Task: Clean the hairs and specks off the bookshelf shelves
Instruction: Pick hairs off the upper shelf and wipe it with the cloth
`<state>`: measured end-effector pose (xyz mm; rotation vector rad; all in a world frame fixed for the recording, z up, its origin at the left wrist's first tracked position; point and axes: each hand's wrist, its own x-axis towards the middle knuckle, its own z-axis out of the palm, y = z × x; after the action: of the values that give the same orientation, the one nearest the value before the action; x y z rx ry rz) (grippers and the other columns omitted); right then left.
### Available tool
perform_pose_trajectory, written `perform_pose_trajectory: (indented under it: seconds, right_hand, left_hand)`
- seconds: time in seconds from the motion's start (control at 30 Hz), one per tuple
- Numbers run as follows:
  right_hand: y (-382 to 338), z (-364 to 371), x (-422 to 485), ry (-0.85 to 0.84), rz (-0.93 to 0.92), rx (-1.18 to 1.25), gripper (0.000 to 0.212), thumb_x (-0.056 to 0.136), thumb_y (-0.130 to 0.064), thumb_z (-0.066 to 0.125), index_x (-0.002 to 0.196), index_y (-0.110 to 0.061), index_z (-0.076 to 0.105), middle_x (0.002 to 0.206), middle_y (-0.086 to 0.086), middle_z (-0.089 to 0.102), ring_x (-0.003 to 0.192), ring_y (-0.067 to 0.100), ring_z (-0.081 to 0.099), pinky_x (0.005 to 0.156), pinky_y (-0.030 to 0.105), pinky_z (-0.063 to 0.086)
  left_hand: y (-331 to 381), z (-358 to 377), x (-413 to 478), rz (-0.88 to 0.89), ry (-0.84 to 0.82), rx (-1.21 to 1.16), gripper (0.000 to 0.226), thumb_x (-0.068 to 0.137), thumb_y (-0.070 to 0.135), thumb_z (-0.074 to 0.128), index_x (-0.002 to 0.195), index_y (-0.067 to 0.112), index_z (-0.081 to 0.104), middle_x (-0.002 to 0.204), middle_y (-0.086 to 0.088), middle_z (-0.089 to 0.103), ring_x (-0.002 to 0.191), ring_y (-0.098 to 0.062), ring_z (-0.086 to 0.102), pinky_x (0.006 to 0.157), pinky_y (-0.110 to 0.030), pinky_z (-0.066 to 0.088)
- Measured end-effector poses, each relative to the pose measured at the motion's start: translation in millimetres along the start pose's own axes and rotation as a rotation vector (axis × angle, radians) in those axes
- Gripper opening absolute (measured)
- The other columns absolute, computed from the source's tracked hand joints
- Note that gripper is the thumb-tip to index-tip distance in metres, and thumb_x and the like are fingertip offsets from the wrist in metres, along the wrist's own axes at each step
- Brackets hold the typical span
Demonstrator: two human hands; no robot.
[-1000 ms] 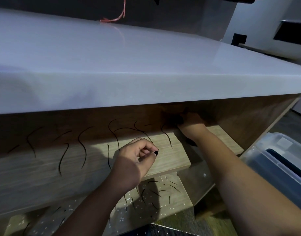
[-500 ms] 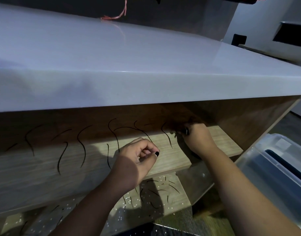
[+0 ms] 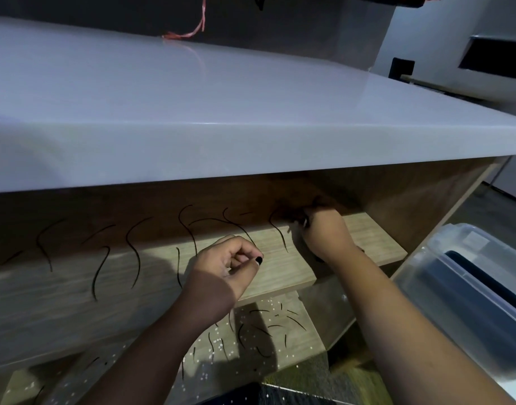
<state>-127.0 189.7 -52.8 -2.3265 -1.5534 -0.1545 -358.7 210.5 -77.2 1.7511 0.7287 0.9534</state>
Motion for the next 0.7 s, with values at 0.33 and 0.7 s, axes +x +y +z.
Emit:
perform_pose_trajectory:
  seconds: [0.33,0.7]
  right_hand:
    - [43.1,-10.8,-7.3,0.027,0.129,-0.041,0.013,0.092,-0.018,0.057,0.094,-0.012,0.068,0.087,0.007,0.062,0.064,0.015,0.052,0.059,0.029,0.044]
    - [52.8,-19.9,18.5,-0.065,0.365,-0.155,0.013,0.095,-0.012,0.05,0.103,-0.005,0.059,0.103,0.014,0.061,0.088,0.027,0.06,0.077,0.035,0.051]
  left_hand:
    - [-2.4,-1.6,-0.1,-0.014,-0.008,0.051,0.013,0.074,0.029,0.066,0.084,0.035,0.072,0.086,0.005,0.07,0.082,-0.013,0.062,0.077,-0.033,0.055]
    - [-0.2,1.4,0.0,0.0,-0.002,0.004,0.014,0.078,0.014,0.07,0.08,0.027,0.072,0.083,0.003,0.069,0.077,-0.013,0.06,0.071,-0.02,0.049]
